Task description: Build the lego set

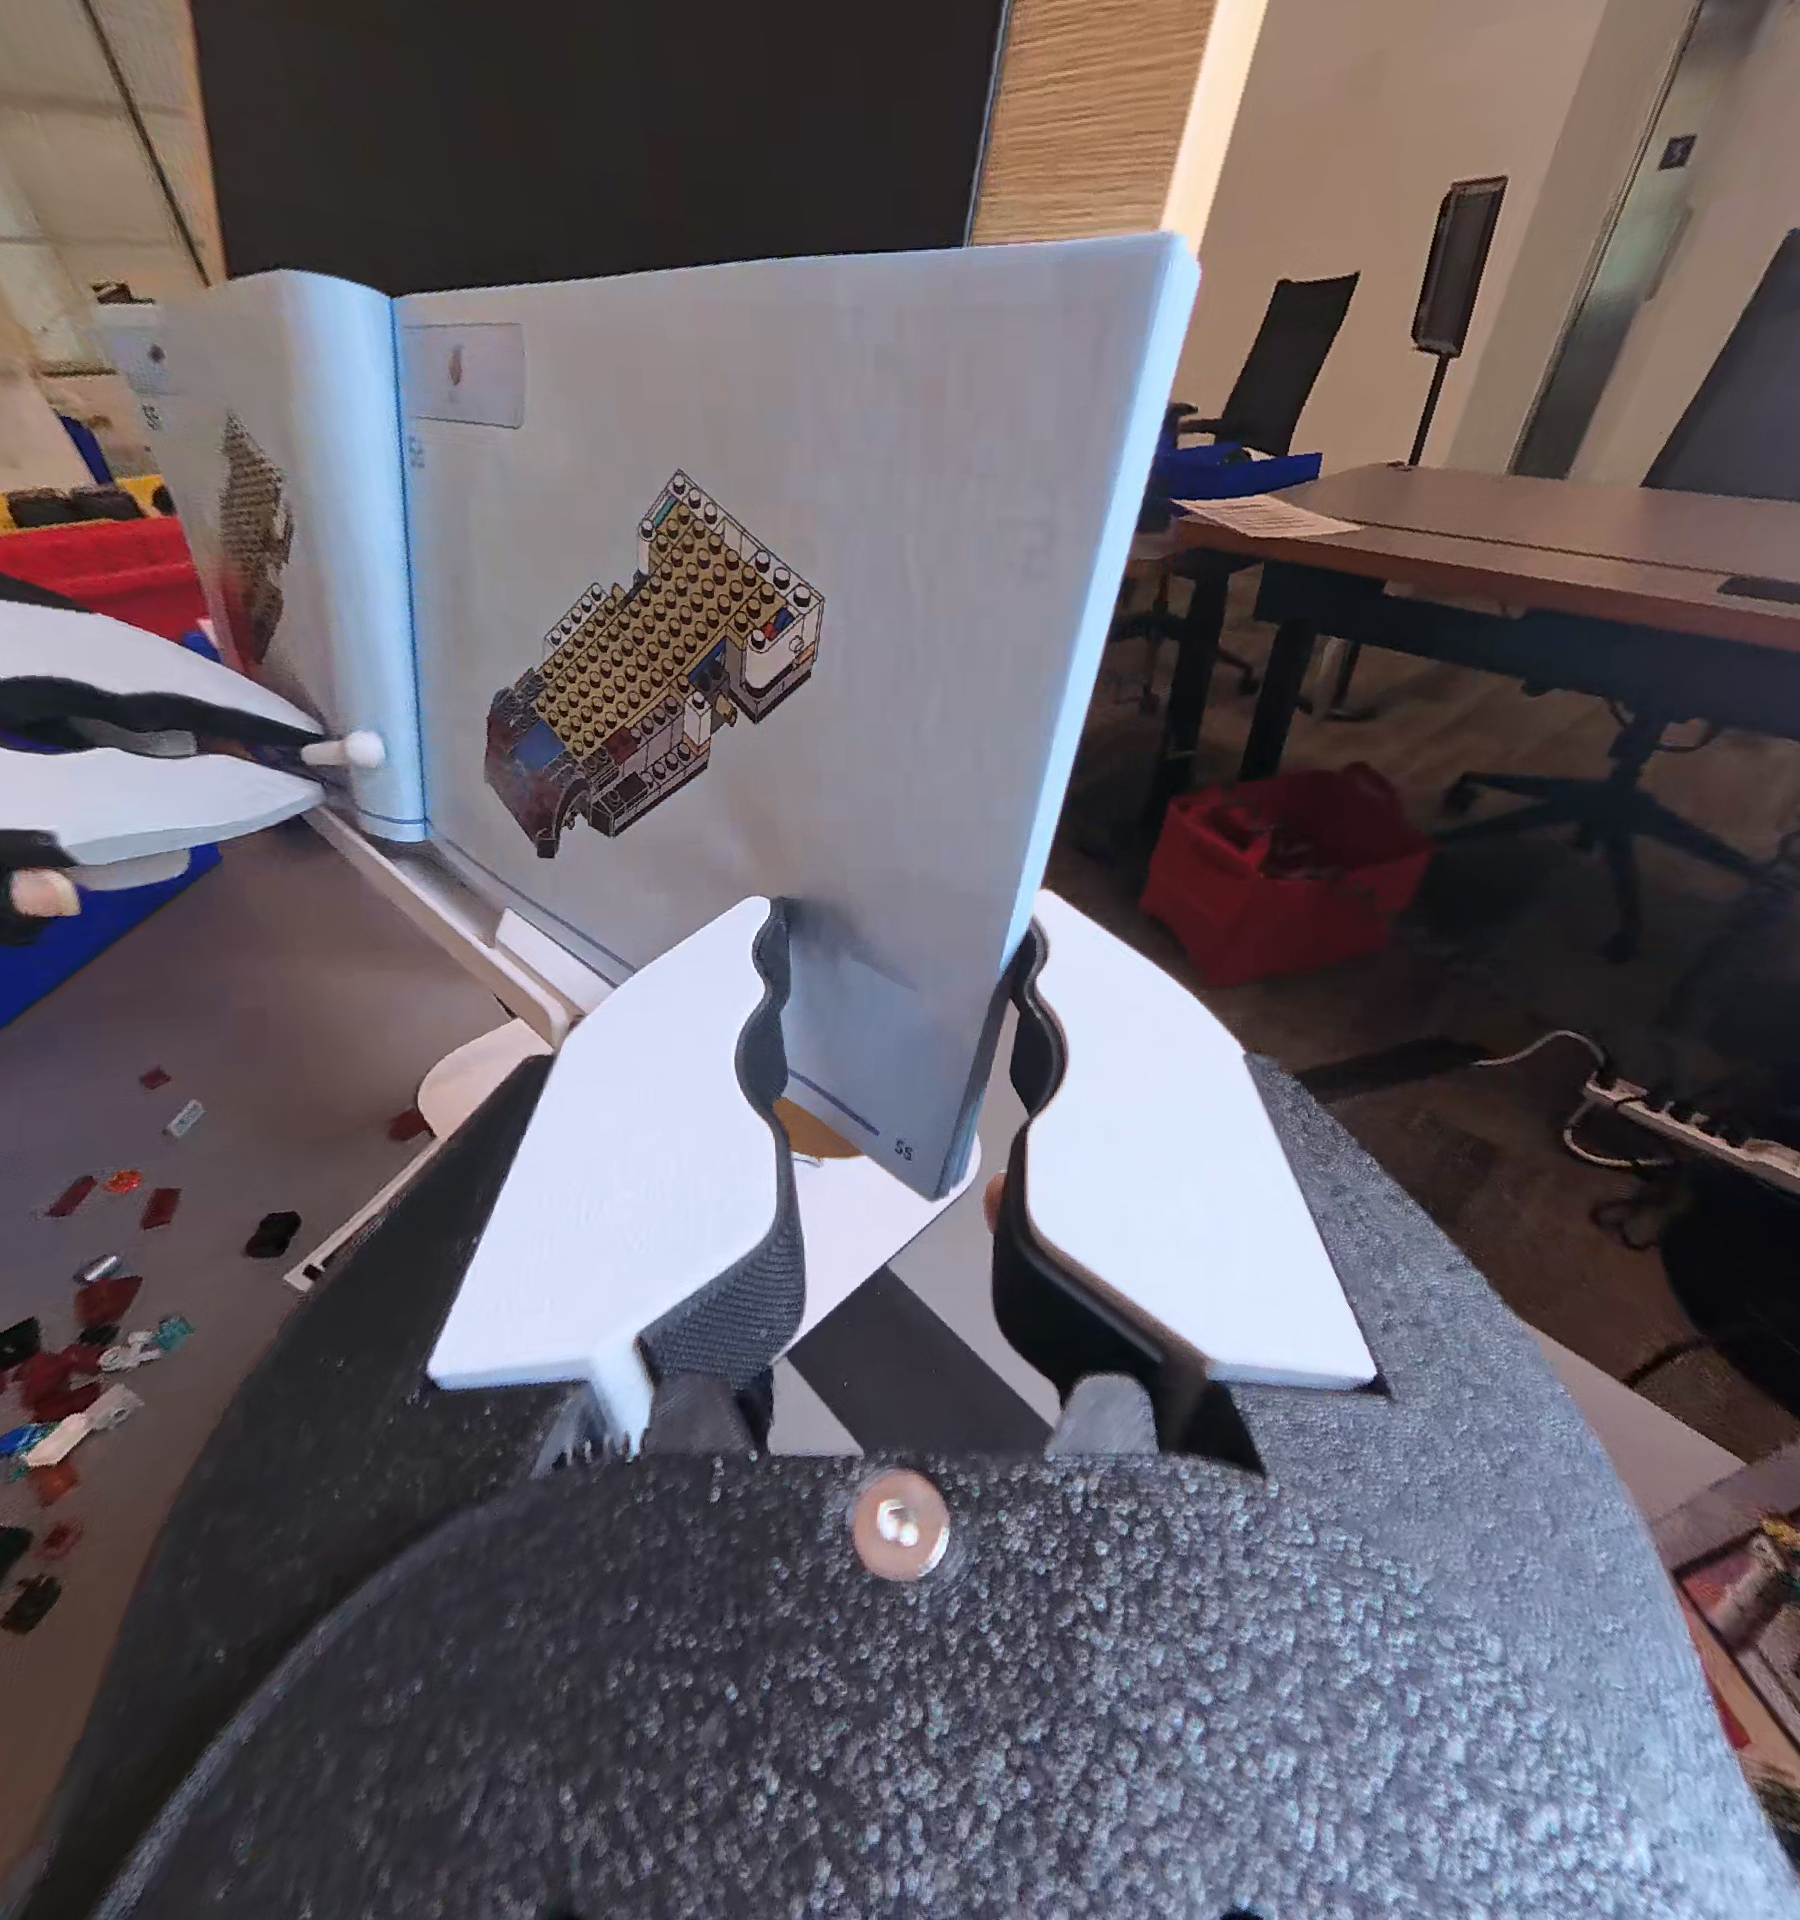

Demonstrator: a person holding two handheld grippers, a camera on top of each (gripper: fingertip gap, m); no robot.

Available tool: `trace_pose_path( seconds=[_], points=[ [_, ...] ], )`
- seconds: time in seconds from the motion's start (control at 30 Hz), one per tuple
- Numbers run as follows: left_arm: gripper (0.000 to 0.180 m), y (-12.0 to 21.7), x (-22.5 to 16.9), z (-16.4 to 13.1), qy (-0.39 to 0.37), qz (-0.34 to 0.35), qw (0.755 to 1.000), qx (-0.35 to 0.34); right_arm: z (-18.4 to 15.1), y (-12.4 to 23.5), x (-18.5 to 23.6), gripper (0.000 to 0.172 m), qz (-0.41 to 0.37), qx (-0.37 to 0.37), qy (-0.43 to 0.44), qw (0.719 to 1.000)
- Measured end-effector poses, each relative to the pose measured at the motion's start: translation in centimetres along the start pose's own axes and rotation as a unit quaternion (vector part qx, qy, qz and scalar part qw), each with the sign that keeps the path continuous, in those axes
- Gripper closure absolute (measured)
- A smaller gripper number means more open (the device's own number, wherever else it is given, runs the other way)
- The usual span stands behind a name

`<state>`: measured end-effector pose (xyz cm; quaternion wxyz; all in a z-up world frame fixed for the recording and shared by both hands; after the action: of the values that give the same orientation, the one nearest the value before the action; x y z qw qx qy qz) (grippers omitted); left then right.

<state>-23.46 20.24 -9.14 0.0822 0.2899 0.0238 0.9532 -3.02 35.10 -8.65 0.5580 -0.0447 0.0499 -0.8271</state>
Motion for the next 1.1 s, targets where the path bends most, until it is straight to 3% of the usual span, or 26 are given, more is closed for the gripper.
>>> trace_pose_path(
  seconds=[0.1,0.2,0.27,0.33,0.43,0.53,0.63,0.73,0.77,0.9,1.1],
  points=[
    [0.176,-0.3,0.1,0.0,-0.056,-0.003,0.998,0.010,0.4,0.2,0.4,0.128,-0.030,0.026,0.026,0.999],
    [0.178,0.1,0.4,0.1,-0.073,0.026,0.997,-0.023,2.4,0.9,1.0,0.123,-0.132,0.015,0.136,0.982],
    [0.179,1.1,1.6,0.2,0.000,0.051,0.996,-0.073,4.1,1.0,2.8,0.120,-0.166,-0.010,0.213,0.963],
    [0.180,2.6,3.9,-0.4,0.124,0.081,0.982,-0.116,4.8,-0.2,5.9,0.122,-0.137,-0.009,0.266,0.954],
    [0.177,4.6,6.4,-4.4,0.364,0.112,0.911,-0.157,4.0,-3.4,10.7,0.122,-0.082,0.026,0.301,0.950],
    [0.174,5.2,5.8,-8.6,0.562,0.086,0.801,-0.185,2.7,-6.8,14.8,0.109,-0.064,0.042,0.308,0.948],
    [0.174,5.3,4.9,-9.9,0.671,0.057,0.706,-0.218,1.8,-10.1,17.5,0.096,-0.085,0.038,0.323,0.942],
    [0.173,5.8,4.1,-10.9,0.713,0.058,0.661,-0.227,1.1,-12.2,17.1,0.093,-0.136,0.062,0.347,0.926],
    [0.173,6.0,3.9,-11.1,0.716,0.055,0.657,-0.231,1.1,-12.4,16.8,0.095,-0.142,0.058,0.340,0.928],
    [0.169,6.4,3.3,-11.0,0.709,0.047,0.671,-0.212,2.0,-11.1,15.6,0.132,-0.140,0.027,0.306,0.941],
    [0.170,8.1,4.1,-8.3,0.579,0.139,0.781,-0.190,3.1,-8.6,13.9,0.145,-0.106,-0.005,0.188,0.976]
  ],
)
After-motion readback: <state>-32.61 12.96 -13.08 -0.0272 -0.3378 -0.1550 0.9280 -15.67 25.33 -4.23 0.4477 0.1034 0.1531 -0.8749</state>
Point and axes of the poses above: each gripper's, where its closed fingertips meet, y back along the fingers, z out of its top, x = y × z across the jaws, the point moved 6 cm from there along y, back along the fingers, and after that the axes turned 13 degrees about -x, right-handed, at the moved point
